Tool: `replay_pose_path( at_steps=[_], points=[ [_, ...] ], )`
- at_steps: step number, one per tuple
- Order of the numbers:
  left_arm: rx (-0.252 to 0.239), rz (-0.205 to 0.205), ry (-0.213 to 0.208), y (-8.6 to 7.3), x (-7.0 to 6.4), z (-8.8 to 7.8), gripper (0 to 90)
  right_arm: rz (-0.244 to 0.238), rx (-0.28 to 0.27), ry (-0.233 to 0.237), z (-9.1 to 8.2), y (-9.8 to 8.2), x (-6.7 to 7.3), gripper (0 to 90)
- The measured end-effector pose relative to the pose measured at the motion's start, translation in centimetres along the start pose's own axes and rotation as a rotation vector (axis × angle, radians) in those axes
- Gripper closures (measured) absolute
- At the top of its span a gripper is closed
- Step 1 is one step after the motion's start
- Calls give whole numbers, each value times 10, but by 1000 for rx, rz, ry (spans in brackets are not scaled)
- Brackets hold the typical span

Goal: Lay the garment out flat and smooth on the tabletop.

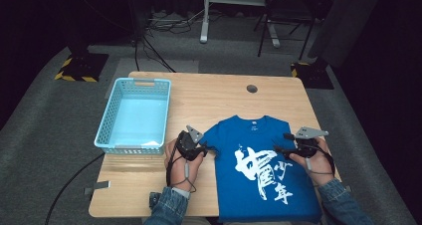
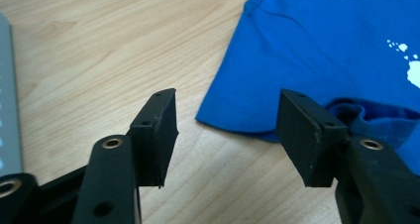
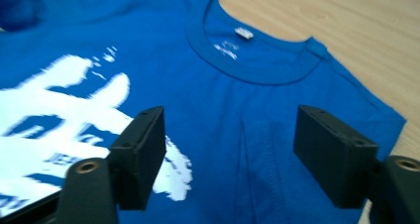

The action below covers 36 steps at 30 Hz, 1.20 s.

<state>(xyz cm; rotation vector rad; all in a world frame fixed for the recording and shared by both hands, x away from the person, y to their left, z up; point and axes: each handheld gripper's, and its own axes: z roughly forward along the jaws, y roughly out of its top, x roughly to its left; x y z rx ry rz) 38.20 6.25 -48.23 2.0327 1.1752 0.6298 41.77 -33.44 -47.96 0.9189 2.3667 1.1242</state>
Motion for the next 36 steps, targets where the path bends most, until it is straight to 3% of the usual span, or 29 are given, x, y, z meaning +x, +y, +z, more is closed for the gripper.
replay_pose_path(
  at_steps=[5, 8, 9, 10, 15, 21, 23, 24, 25, 26, 27, 30, 36],
  points=[
    [2, 8, -21, -4, -4, 0, 393, 4, 91, -28, 17, -9, -13, 532],
    [0, 9, -30, -5, -7, -1, 393, 41, 73, -32, 17, -12, -19, 773],
    [-1, 11, -31, -5, -7, -2, 393, 41, 86, -54, 14, -11, -22, 866],
    [-2, 12, -35, -4, -8, -2, 393, 44, 87, -60, 13, -11, -23, 875],
    [-16, 23, -49, -1, -14, -5, 393, 49, 59, -96, 3, -7, -26, 880],
    [-22, 36, -61, 3, -18, -6, 394, 83, 7, -166, -29, -8, -41, 879],
    [-24, 40, -68, 3, -20, -5, 394, 120, 3, -221, -43, -16, -51, 876],
    [-22, 40, -74, 4, -20, -5, 394, 166, -8, -324, -59, -28, -59, 741],
    [-21, 40, -79, 4, -22, -4, 394, 166, -8, -324, -59, -28, -59, 741],
    [-21, 47, -83, 5, -23, -3, 394, 177, -13, -378, -65, -34, -62, 645],
    [-22, 48, -87, 5, -26, -3, 393, 177, -21, -402, -70, -39, -62, 616],
    [-23, 65, -102, 7, -32, -2, 389, 168, -46, -370, -79, -44, -56, 559],
    [-24, 84, -131, 7, -44, -7, 373, 111, -69, -229, -80, -41, -26, 492]
  ],
)
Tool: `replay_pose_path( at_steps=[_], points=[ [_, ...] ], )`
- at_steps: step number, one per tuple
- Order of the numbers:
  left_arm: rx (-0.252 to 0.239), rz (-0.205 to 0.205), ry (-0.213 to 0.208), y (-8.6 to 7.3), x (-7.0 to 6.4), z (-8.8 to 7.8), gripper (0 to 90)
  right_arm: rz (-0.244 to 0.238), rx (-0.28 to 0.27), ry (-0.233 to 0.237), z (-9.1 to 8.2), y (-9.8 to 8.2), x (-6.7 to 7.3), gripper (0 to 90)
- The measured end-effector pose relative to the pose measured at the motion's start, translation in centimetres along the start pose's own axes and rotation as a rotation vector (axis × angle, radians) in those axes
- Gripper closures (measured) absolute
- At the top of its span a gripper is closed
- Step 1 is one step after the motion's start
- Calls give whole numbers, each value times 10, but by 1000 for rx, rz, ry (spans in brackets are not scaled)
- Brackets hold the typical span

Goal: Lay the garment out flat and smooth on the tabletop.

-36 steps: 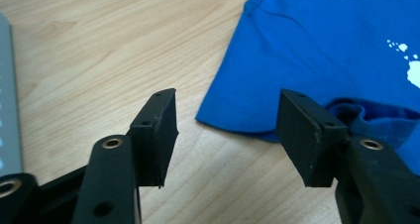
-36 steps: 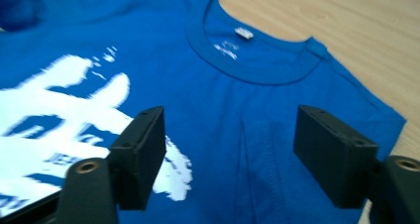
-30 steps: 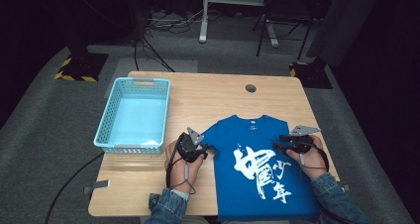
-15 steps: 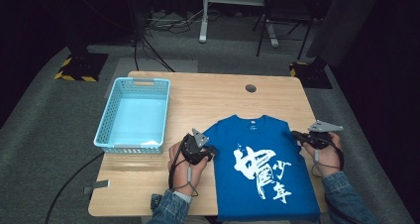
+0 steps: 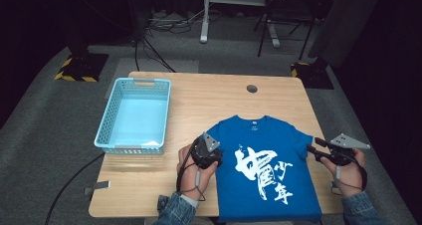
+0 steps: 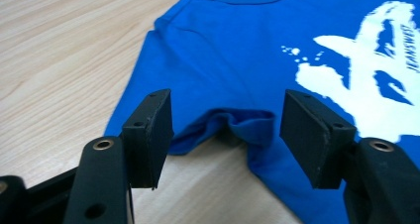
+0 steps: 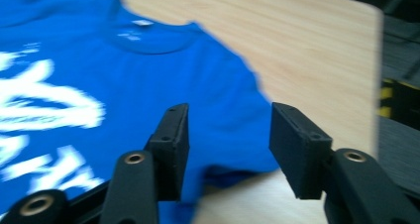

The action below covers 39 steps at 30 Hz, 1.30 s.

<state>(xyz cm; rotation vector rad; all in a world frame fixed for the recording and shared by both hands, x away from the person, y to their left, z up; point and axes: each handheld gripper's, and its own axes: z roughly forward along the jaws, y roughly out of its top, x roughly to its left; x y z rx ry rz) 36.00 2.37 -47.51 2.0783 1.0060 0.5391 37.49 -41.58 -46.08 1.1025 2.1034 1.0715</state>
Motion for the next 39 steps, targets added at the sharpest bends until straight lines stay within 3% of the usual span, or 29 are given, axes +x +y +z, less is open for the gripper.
replay_pose_path(
  at_steps=[6, 9, 10, 16, 18, 19, 25, 35, 37, 39],
  points=[
    [5, -17, -57, -8, -13, -3, 314, -28, 49, 124, -4, -10, 23, 338],
    [33, -10, -92, -15, -22, -5, 308, -38, 75, 169, -5, -20, 34, 308],
    [42, -4, -106, -19, -25, -5, 306, -45, 108, 208, -7, -27, 41, 308],
    [99, 41, -169, -34, -45, -6, 306, -89, 190, 286, -6, -40, 58, 314],
    [102, 70, -166, -35, -48, -3, 306, -97, 179, 281, -3, -43, 61, 314],
    [97, 66, -164, -34, -47, -1, 301, -95, 177, 275, -2, -42, 60, 326],
    [76, 41, -137, -27, -28, 12, 290, -66, 158, 225, 15, -33, 60, 332],
    [77, -33, -47, -7, 26, 41, 295, -19, 150, 165, 55, -8, 62, 329],
    [78, -52, -37, -4, 31, 44, 292, -14, 146, 159, 61, -4, 62, 316],
    [89, -46, -30, -4, 30, 42, 294, -23, 148, 173, 65, -2, 60, 281]
  ],
)
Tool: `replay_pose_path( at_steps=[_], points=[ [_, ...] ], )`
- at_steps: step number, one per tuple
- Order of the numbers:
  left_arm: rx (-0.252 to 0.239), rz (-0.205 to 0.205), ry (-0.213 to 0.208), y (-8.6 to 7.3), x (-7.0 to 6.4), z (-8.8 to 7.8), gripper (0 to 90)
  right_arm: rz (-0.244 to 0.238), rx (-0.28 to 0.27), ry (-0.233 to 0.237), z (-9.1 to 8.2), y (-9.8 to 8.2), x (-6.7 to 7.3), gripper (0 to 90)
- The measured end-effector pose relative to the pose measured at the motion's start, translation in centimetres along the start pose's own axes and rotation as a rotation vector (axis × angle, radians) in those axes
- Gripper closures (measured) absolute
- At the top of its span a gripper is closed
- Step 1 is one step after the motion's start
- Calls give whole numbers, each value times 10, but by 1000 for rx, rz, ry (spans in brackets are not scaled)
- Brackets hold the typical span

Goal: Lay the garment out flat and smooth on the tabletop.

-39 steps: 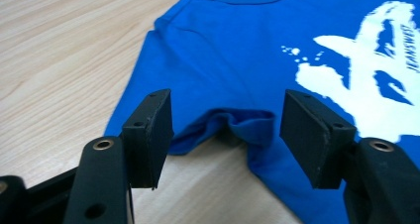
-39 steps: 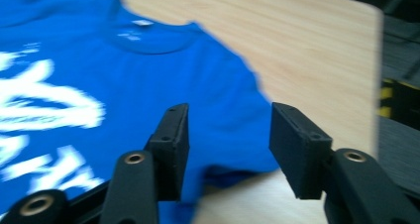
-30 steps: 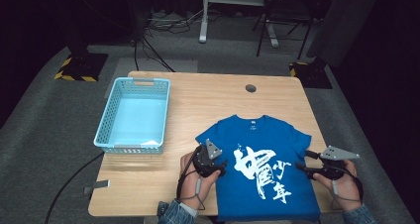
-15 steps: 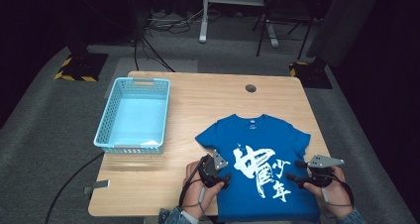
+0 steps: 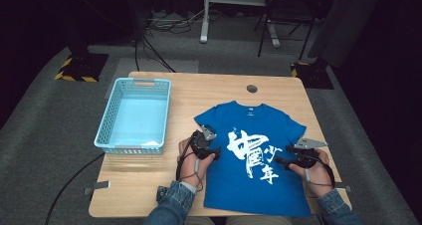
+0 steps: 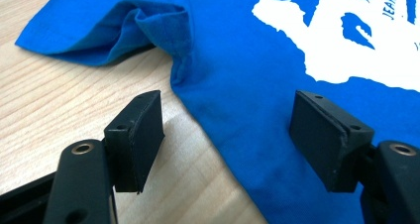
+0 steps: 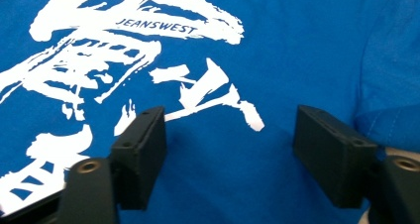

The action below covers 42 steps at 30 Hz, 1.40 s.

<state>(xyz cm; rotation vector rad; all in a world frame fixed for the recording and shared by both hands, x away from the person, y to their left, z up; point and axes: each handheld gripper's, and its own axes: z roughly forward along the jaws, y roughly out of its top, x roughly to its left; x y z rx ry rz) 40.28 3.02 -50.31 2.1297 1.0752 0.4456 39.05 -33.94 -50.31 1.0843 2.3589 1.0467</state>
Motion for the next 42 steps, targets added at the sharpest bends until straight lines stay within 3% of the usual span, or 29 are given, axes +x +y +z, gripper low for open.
replay_pose_path(
  at_steps=[3, 4, 6, 9, 12, 15, 19, 29, 37, 42],
  points=[
    [-23, 33, -28, -5, -16, -16, 293, -23, -32, 15, -14, -3, 0, 267],
    [-23, 33, -28, -5, -16, -16, 291, -23, -32, 15, -14, -3, 0, 267],
    [-44, 78, -89, -13, -39, -29, 289, -59, -24, 58, -31, -15, 9, 260],
    [-14, 118, -128, -18, -55, -30, 296, -78, 27, 89, -34, -28, 16, 249],
    [26, 136, -124, -21, -59, -24, 309, -75, 9, 85, -32, -29, 13, 242],
    [-9, 115, -121, -21, -54, -19, 304, -72, 0, 82, -24, -24, 3, 243],
    [-13, 98, -104, -15, -45, -12, 303, -77, -4, 84, -10, -11, -13, 243],
    [-15, 57, -62, 1, -21, 4, 301, -70, -5, 78, 10, 7, -34, 242],
    [-10, 50, -49, 10, -8, 13, 252, -57, -4, 66, 18, 14, -40, 236],
    [-42, 60, -49, 10, -10, 1, 234, -39, -36, 69, 10, 15, -35, 197]
  ],
)
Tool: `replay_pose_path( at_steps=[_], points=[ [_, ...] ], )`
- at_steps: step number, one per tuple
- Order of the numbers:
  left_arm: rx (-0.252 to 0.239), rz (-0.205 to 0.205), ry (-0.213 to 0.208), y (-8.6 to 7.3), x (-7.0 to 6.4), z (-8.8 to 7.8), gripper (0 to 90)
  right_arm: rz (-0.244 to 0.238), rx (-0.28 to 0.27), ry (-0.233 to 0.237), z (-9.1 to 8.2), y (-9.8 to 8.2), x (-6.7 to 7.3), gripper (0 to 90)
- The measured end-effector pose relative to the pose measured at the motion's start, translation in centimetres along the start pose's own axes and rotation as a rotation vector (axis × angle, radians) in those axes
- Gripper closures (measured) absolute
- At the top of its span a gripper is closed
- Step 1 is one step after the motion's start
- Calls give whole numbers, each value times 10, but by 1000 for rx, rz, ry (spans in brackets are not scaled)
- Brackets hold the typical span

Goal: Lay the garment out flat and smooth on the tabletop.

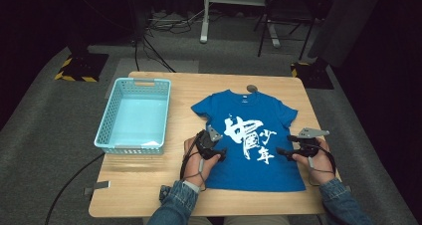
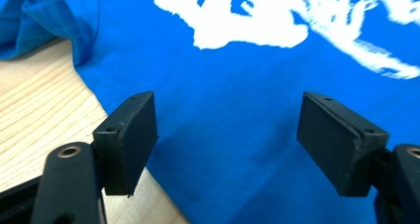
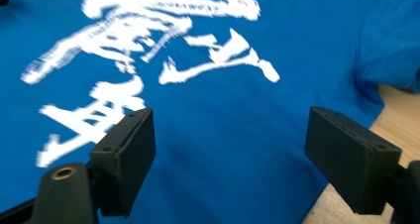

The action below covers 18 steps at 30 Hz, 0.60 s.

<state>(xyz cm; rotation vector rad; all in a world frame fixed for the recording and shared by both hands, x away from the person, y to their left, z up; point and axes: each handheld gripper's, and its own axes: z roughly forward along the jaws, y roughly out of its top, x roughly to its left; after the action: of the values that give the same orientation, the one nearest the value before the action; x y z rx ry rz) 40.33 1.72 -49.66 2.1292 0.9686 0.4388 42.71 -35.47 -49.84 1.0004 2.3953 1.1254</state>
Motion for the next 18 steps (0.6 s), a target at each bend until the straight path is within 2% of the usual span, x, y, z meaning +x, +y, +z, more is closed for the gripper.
replay_pose_path(
  at_steps=[4, 10, 18],
  points=[
    [-24, 11, 1, 9, -6, -19, 227, -28, -7, 16, -13, 8, 7, 187],
    [-59, 52, -12, 21, -18, -47, 223, -66, -26, 31, -34, 20, 15, 171],
    [-84, 78, -7, 21, -23, -76, 220, -95, -36, 36, -56, 28, 21, 171]
  ],
)
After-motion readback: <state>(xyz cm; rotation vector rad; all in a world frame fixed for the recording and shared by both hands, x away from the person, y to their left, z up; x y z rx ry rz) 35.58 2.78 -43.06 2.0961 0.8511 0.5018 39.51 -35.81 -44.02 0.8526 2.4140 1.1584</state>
